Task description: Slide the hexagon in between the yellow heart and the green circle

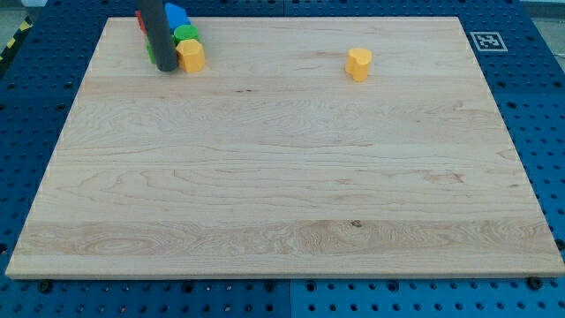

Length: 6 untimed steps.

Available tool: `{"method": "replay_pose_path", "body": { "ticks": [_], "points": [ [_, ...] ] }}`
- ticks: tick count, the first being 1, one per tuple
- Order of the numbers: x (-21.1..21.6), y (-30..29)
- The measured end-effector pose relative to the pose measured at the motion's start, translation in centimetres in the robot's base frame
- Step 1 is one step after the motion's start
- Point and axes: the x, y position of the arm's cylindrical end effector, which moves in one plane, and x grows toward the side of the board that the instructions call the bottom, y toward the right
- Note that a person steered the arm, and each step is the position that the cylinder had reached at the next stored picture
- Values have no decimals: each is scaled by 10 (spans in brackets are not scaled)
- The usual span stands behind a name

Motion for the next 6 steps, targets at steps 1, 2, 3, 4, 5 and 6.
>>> {"method": "replay_pose_path", "body": {
  "ticks": [1, 2, 3, 4, 5, 6],
  "points": [
    [-8, -28],
    [-8, -30],
    [-8, -15],
    [-8, 19],
    [-4, 49],
    [4, 77]
  ]
}}
